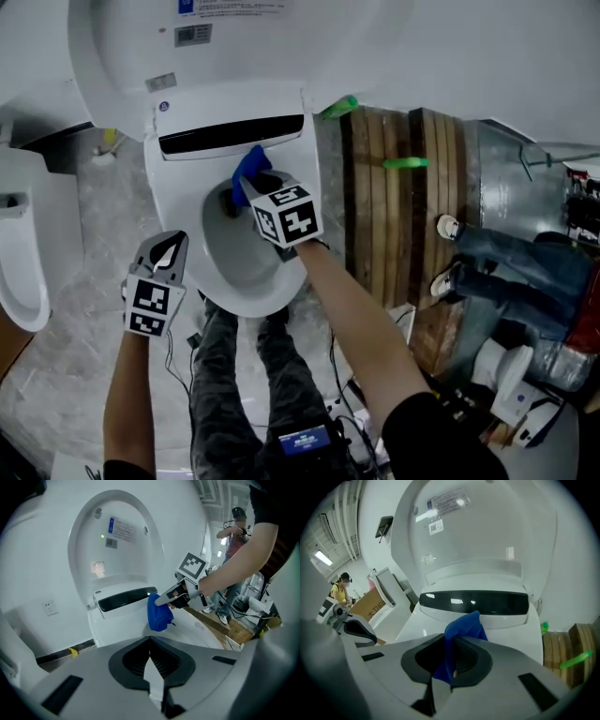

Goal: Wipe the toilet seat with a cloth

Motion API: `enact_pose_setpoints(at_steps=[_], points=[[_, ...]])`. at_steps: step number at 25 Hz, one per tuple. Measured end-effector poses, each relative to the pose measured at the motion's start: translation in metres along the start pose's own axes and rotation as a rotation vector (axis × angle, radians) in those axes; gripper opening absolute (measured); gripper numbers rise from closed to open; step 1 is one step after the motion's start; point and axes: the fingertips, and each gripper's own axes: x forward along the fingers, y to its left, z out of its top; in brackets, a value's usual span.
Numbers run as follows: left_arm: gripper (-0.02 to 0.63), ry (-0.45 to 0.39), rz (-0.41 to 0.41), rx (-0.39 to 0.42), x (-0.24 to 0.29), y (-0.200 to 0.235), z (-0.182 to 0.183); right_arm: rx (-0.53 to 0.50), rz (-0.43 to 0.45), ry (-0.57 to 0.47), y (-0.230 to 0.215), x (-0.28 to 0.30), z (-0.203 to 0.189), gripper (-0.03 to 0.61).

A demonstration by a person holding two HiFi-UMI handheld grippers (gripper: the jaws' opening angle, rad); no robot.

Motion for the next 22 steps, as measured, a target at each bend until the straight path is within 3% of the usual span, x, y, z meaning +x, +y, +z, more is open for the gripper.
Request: enact_pose_setpoints(at_steps=[12, 18, 22], points=[[0.012, 0.012, 0.012, -0.051, -0.004, 0.057, -0.021, -0.060, 0.033, 0.097, 0.040, 0.082, 0.009, 0.044], [0.012, 0.012, 0.032, -0.083, -0.009, 0.075, -0.033, -0.046, 0.058, 0.104, 0.053, 0.093, 0.011, 0.044], [0.012, 0.012, 0.031, -0.097, -0.011, 0.074, -0.037, -0.106, 0.088, 0.127, 0.071, 0.099, 0.013, 0.044]])
